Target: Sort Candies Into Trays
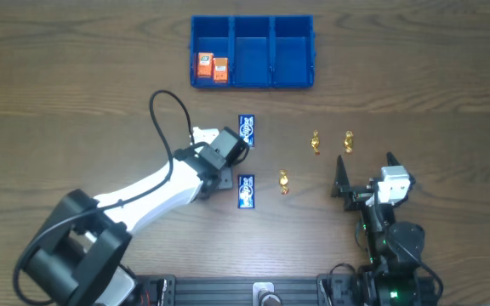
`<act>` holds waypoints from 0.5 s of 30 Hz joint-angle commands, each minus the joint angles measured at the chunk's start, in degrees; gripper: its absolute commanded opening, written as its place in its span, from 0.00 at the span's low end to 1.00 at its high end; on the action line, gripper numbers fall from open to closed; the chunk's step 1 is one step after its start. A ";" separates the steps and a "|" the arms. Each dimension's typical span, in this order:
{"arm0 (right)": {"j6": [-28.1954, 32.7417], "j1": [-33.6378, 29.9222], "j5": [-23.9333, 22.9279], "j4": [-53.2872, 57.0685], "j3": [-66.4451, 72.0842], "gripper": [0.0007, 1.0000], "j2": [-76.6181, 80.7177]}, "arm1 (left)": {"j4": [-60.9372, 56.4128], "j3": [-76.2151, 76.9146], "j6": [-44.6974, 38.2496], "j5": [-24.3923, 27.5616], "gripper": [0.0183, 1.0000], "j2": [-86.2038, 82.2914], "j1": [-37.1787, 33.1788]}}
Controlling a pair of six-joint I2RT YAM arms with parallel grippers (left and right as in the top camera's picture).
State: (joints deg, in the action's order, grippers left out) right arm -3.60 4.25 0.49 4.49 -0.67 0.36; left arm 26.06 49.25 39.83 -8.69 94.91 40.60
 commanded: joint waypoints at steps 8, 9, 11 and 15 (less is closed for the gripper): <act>0.68 0.28 0.07 0.24 0.24 1.00 -0.24 | 6.97 47.04 -21.49 -10.40 0.32 7.37 -13.09; 0.70 0.28 0.07 0.24 0.24 1.00 -0.22 | 6.97 49.88 -22.58 -9.22 0.32 10.75 -13.88; 0.68 0.28 0.07 0.24 0.24 1.00 -0.22 | 6.91 53.46 -22.75 -6.91 0.33 16.04 -15.12; 0.68 0.28 0.07 0.24 0.22 1.00 -0.22 | 6.25 54.77 -22.49 -2.43 0.35 22.60 -17.14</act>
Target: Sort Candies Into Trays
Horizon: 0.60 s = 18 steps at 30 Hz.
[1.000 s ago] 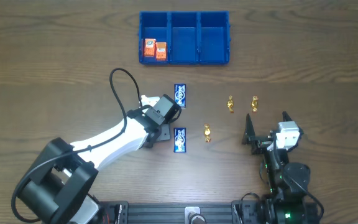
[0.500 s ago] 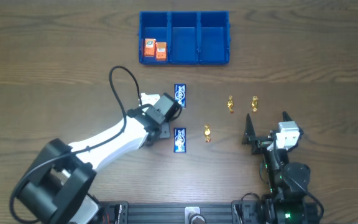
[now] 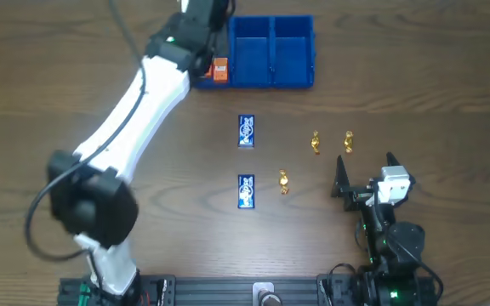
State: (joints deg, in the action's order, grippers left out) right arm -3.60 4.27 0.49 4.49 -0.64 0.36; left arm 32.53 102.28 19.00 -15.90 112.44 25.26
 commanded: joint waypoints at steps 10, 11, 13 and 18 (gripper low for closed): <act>0.68 0.26 0.07 0.24 0.20 1.00 -0.22 | -0.22 1.75 -1.70 5.03 0.69 6.71 -2.47; 0.68 0.26 0.07 0.24 0.22 1.00 -0.22 | -0.28 1.75 -1.70 5.01 0.73 6.62 -2.71; 0.68 0.26 0.07 0.24 0.22 1.00 -0.22 | -0.17 1.46 -1.03 5.18 0.79 3.34 -4.20; 0.68 0.26 0.07 0.24 0.22 1.00 -0.22 | -14.36 -17.51 -0.94 5.42 0.82 -19.26 -7.43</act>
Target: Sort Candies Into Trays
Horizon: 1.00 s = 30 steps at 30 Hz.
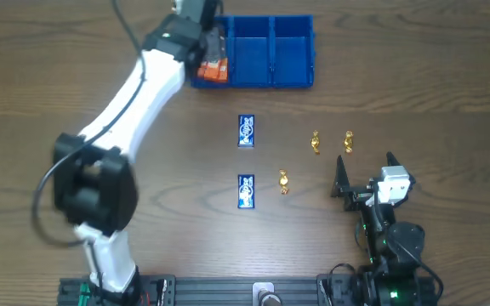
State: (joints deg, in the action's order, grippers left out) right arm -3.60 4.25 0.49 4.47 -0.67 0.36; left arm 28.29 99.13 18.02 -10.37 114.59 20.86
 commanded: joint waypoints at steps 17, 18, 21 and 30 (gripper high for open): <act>0.70 0.28 0.07 0.26 0.24 1.00 -0.24 | -36.09 -91.27 -11.80 11.32 1.00 -107.34 -15.72; 0.68 0.28 0.09 0.26 0.24 1.00 -0.22 | -37.44 -93.77 -11.80 11.58 1.00 -108.50 -15.72; 0.70 0.28 0.07 0.26 0.22 1.00 -0.22 | -34.34 -98.90 -11.61 11.87 1.00 -112.32 -15.72; 0.68 0.28 0.07 0.26 0.22 1.00 -0.22 | -23.80 -98.82 -11.63 11.45 1.00 -114.27 -15.72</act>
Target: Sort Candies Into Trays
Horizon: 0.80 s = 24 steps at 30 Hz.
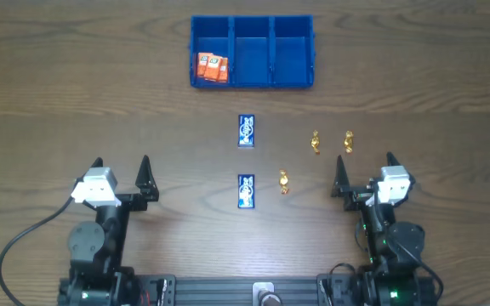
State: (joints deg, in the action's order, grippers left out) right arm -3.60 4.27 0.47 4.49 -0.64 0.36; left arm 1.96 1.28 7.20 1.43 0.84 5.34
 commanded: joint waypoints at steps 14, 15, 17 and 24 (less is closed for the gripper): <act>0.09 0.22 2.16 -1.29 0.20 1.00 -0.22 | 2.54 -0.96 -0.81 -0.33 1.00 -0.52 -0.20; -1.97 0.22 3.56 -2.84 0.20 1.00 0.09 | 2.54 -0.96 -0.81 -0.35 1.00 -0.52 -0.20; -7.69 0.24 8.85 -5.05 -2.32 1.00 2.95 | 2.54 -0.96 -0.81 -0.35 1.00 -0.52 -0.20; -9.73 1.77 26.84 13.11 -29.29 1.00 30.64 | 2.54 -0.96 -0.81 -0.35 1.00 -0.52 -0.20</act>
State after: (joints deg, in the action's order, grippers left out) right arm -11.25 4.40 21.02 12.32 -20.69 22.09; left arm 2.35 1.45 7.20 1.48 0.75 5.34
